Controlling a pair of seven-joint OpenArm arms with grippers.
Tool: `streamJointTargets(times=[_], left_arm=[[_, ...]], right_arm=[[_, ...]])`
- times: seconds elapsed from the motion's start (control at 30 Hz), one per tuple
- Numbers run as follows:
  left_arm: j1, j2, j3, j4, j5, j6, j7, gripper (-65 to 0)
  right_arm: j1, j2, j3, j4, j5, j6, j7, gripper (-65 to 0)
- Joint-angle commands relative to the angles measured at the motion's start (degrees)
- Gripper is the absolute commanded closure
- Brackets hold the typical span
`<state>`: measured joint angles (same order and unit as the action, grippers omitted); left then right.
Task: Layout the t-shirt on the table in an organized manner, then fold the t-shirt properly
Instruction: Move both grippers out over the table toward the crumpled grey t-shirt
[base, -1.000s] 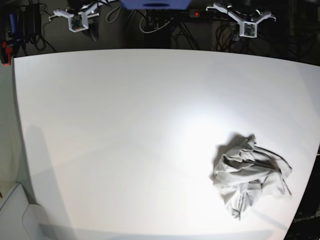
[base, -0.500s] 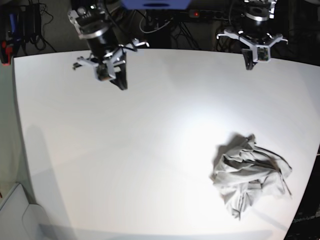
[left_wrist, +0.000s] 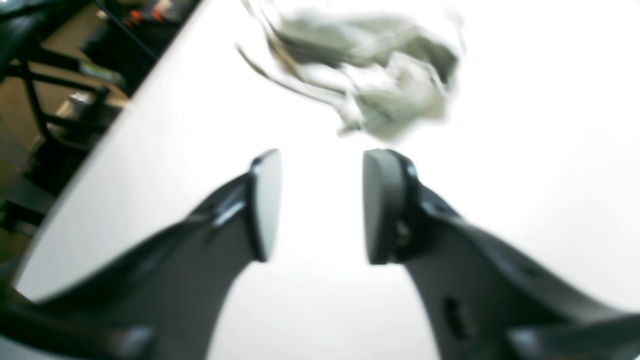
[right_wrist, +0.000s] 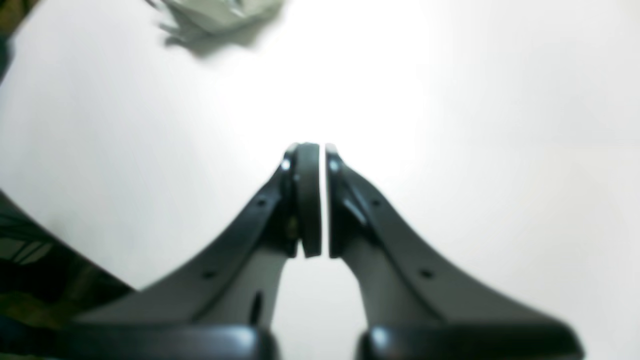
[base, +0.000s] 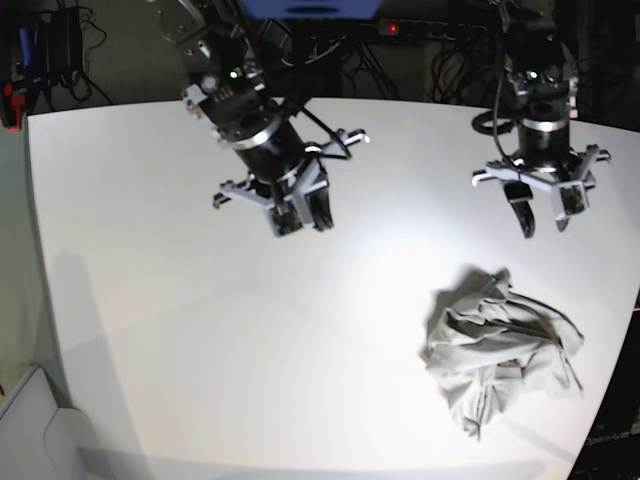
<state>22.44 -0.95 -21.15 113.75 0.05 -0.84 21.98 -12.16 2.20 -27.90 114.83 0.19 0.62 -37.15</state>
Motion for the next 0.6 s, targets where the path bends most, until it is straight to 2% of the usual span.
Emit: streamJointTargets(times=[0.0,0.1,0.23,0.37,0.57], left_arm=[[-1.6,-0.5,-0.2,0.9,-0.1,0.2,-0.3,-28.9],[-6.0,-0.9,-0.3,0.5,0.1,0.1,1.0,-29.2],[-12.5,-3.2,-0.1,-1.5,0.0,0.1,4.8,-29.2],[-18.3,-3.6,-0.3,-6.1,0.1,0.1,8.5,-29.1],[-23.3,-6.0,0.0,-13.5,0.0,0.1,8.4,-29.0]], right_arm=[[1.2,-0.4,0.3,0.6,-0.2,1.5,1.8,-7.8],[2.7,-0.7,0.6,0.3,-0.2,4.5,1.8,-13.9],[5.5,-2.2,0.5,-1.0,-0.2,4.8,1.8,-19.2],[9.6,-3.8,0.4,-5.7,-0.2,4.8,1.8,-20.0],[15.5,-7.4,0.5,-15.0,-0.2,4.9,2.1,-20.0]])
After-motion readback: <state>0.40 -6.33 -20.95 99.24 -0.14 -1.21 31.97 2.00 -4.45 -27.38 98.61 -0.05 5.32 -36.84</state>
